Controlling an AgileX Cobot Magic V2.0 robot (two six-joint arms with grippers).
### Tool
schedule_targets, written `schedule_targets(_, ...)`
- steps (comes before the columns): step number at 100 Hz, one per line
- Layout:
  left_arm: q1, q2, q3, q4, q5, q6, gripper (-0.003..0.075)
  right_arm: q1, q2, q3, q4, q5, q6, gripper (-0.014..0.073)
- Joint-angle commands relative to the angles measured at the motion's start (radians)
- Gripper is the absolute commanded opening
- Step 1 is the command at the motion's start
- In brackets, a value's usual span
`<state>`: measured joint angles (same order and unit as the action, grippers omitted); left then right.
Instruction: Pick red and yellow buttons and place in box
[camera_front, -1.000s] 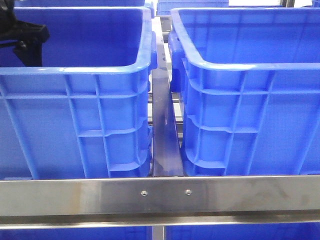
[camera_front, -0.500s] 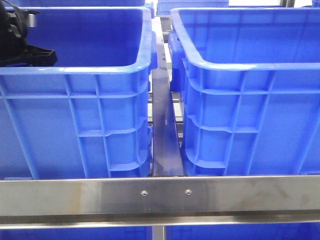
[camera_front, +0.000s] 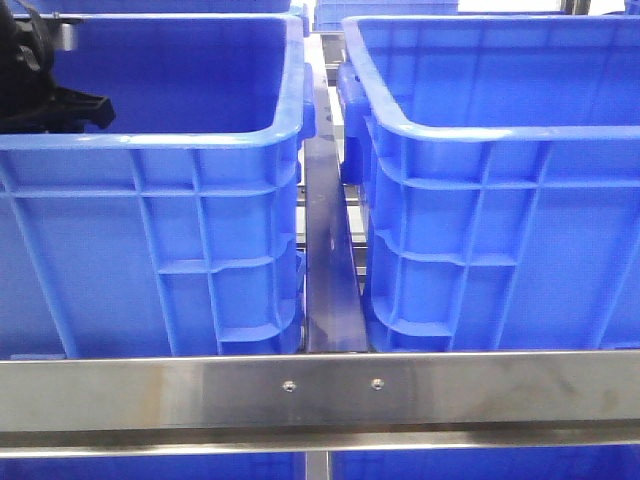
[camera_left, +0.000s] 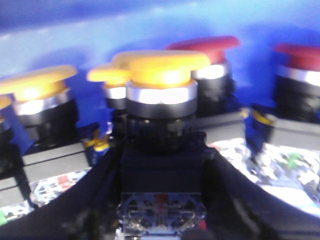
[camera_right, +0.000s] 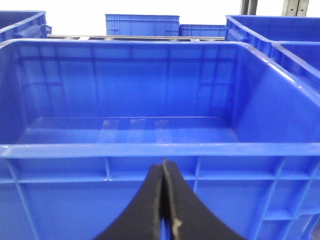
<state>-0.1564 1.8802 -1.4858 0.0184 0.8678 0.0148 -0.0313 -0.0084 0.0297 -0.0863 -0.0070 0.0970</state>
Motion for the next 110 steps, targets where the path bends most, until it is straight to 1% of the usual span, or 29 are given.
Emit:
schedule_targets(1, -0.008, -0.093, -0.03, -0.033, -0.034, 0.043, 0.0111, -0.006, -0.024, -0.018, -0.009, -0.079, -0.002, -0.0069)
schedule_targets(13, -0.016, -0.152, -0.03, -0.073, -0.025, 0.134, 0.0111, -0.006, -0.024, -0.018, -0.009, -0.079, -0.002, -0.0069)
schedule_targets(25, -0.019, -0.218, -0.03, -0.172, -0.021, 0.261, 0.0111, -0.006, -0.024, -0.018, -0.009, -0.079, -0.002, -0.0069)
schedule_targets(34, -0.019, -0.266, -0.03, -0.304, -0.002, 0.424, 0.0111, -0.006, -0.024, -0.018, -0.009, -0.079, -0.002, -0.0069)
schedule_targets(44, -0.026, -0.304, -0.03, -0.486, 0.039, 0.625, 0.0111, -0.006, -0.024, -0.018, -0.009, -0.079, -0.002, -0.0069)
schedule_targets(52, -0.047, -0.325, -0.03, -0.589, 0.074, 0.725, 0.011, -0.006, -0.024, -0.018, -0.009, -0.079, -0.002, -0.0069)
schedule_targets(58, -0.072, -0.332, -0.03, -0.629, 0.092, 0.782, 0.011, -0.006, -0.024, -0.018, -0.009, -0.079, -0.002, -0.0069)
schedule_targets(74, -0.173, -0.332, -0.03, -0.684, 0.104, 0.792, 0.0104, -0.006, -0.024, -0.018, -0.009, -0.079, -0.002, -0.0069)
schedule_targets(95, -0.317, -0.332, -0.03, -0.688, 0.097, 0.792, 0.0104, -0.006, -0.024, -0.018, -0.009, -0.08, -0.002, -0.0069)
schedule_targets(110, -0.379, -0.332, -0.03, -0.688, 0.097, 0.792, 0.0104, -0.006, -0.024, -0.018, -0.009, -0.079, -0.002, -0.0069)
